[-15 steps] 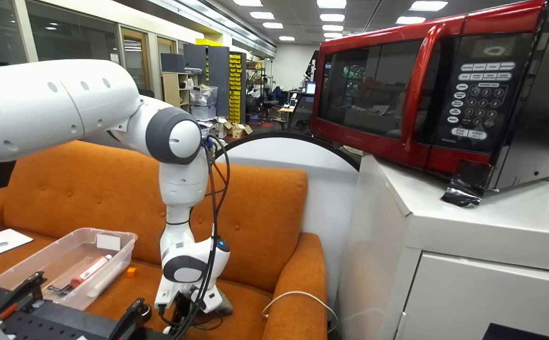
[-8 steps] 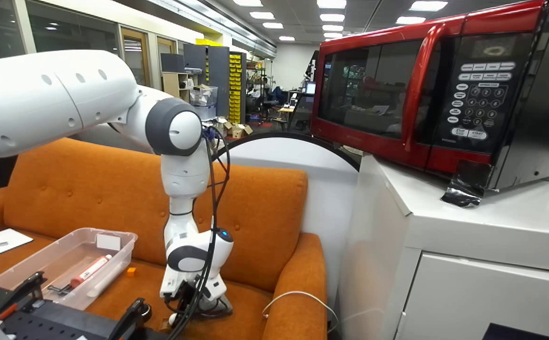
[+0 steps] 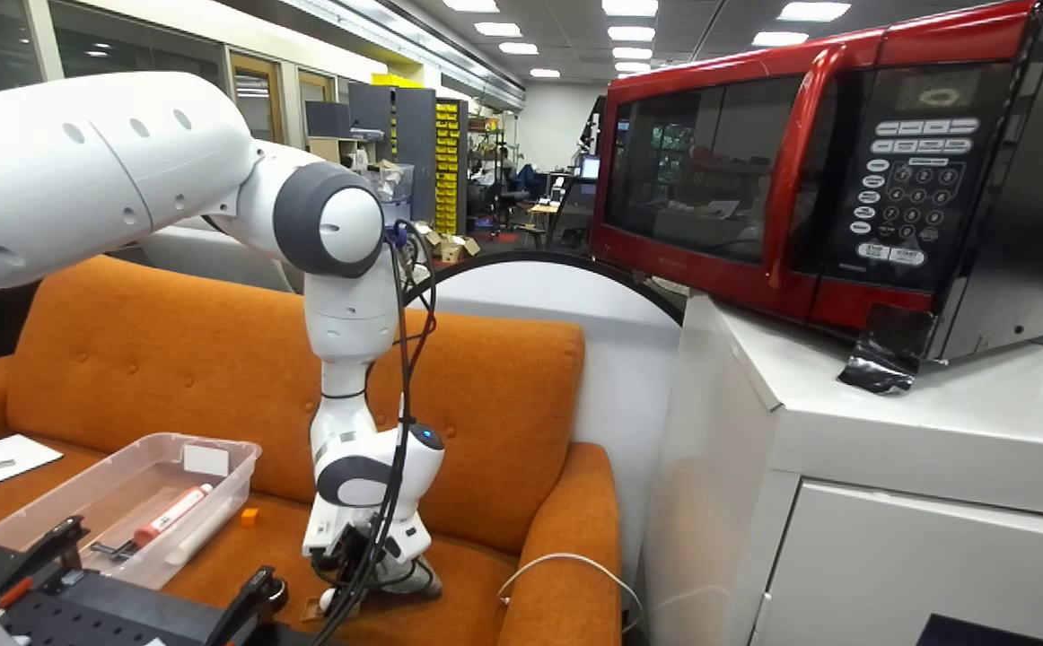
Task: Put the white object closer to the clear storage box
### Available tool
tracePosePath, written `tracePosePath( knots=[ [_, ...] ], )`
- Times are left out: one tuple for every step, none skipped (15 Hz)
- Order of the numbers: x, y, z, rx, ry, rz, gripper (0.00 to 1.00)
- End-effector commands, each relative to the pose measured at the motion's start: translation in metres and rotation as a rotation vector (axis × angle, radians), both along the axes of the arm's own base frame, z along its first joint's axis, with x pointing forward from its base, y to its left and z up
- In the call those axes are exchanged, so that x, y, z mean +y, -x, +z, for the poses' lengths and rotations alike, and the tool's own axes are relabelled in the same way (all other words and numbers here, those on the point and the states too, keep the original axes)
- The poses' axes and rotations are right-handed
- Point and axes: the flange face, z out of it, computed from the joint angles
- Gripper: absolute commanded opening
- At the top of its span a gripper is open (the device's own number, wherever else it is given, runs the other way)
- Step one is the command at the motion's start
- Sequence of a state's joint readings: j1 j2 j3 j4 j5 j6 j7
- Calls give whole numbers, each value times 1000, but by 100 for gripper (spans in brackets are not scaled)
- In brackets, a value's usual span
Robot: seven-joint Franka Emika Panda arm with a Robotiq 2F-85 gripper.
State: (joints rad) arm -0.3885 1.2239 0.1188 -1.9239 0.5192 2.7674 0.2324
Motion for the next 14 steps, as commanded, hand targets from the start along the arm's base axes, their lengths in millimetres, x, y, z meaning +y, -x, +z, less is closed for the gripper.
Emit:
tracePosePath(
  knots=[
    [5,2,22,-11,21,36,14],
    [6,1,28,-13,23,48,14],
    [9,-1,34,-16,24,65,14],
    [11,-2,40,-19,27,81,14],
    [15,-4,47,-21,28,104,14],
    [19,-6,53,-22,34,128,14],
    [23,-8,58,-23,37,153,14],
    [29,-10,63,-23,41,186,14],
    [36,-13,67,-26,42,233,14],
    [43,-16,71,-31,47,276,14],
    [51,-21,75,-40,39,320,14],
    [59,-25,77,-51,28,362,14],
    [66,-30,80,-62,21,409,14],
    [74,-34,84,-70,17,452,14]
  ],
)
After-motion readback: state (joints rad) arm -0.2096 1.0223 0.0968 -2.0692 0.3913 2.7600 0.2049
